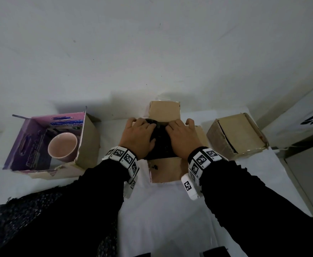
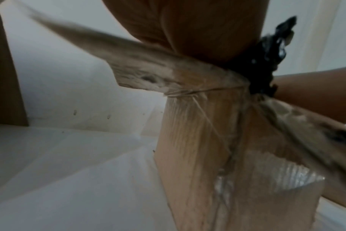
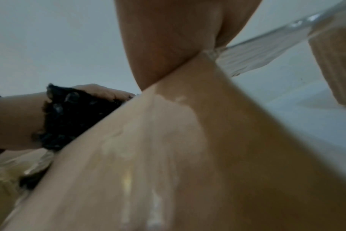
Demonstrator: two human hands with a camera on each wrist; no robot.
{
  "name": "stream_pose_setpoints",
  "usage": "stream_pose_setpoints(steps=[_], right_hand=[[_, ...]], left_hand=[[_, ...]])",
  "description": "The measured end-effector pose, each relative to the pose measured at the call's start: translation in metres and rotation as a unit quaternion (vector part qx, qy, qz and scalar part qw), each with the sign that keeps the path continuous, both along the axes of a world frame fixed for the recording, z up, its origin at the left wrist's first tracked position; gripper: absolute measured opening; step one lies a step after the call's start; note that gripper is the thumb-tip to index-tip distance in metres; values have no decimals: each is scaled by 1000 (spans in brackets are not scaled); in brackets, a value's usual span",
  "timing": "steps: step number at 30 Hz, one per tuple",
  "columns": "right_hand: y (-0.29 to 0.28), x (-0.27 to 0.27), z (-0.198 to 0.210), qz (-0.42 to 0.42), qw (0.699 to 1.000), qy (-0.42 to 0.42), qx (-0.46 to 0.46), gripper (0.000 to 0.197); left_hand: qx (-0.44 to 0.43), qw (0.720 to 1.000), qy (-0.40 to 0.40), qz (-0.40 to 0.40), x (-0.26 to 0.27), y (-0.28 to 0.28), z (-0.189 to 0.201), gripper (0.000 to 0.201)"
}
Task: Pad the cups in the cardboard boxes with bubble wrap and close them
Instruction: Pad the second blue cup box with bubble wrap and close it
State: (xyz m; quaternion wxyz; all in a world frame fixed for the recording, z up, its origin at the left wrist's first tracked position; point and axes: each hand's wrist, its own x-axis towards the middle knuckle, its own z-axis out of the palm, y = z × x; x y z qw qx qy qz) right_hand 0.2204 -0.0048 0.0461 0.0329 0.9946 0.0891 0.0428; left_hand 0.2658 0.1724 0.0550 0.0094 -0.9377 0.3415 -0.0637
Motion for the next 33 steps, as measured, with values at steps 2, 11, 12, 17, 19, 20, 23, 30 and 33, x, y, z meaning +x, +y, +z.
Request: stream_pose_setpoints(steps=[2, 11, 12, 17, 19, 20, 23, 30, 33], right_hand=[[1, 0, 0, -4, 1000, 6, 0, 22], [0, -1, 3, -1, 998, 56, -26, 19], [0, -3, 2, 0, 999, 35, -29, 19], [-5, -12, 4, -18, 996, -88, -25, 24], [-7, -15, 6, -13, 994, -107, -22, 13], [-9, -16, 7, -8, 994, -111, -18, 10], [-16, -25, 6, 13, 994, -110, -17, 31], [-26, -35, 4, 51, 995, -91, -12, 59], [-26, -37, 0, 52, 996, -67, -6, 56]], left_hand=[[47, 999, 12, 10, -3, -4, 2, 41], [189, 980, 43, 32, 2, -26, -2, 43], [191, 981, 34, 30, 3, -24, -4, 45], [133, 990, -17, 42, -4, -22, -1, 41], [80, 995, -25, 62, -7, -20, 0, 42], [54, 996, -25, 65, -9, -19, 0, 41], [12, 998, -28, 51, -12, -13, 2, 39], [28, 999, -32, -31, -24, 2, 9, 55], [41, 999, -16, -20, -31, 6, 10, 58]])
